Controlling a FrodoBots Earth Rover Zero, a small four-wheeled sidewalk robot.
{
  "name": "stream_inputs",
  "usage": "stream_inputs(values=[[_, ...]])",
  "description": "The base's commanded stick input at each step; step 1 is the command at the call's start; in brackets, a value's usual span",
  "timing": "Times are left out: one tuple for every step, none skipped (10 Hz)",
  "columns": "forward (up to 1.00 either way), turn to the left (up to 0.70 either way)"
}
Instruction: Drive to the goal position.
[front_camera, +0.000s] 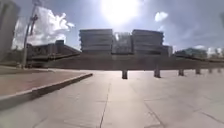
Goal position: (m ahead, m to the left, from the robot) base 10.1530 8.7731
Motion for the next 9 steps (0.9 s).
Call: stream_inputs(values=[[1.00,0.01],[1.00,0.01],[1.00,0.01],[1.00,0.01],[1.00,0.01],[1.00,0.01],[1.00,0.01],[1.00,0.01],[1.00,0.01]])
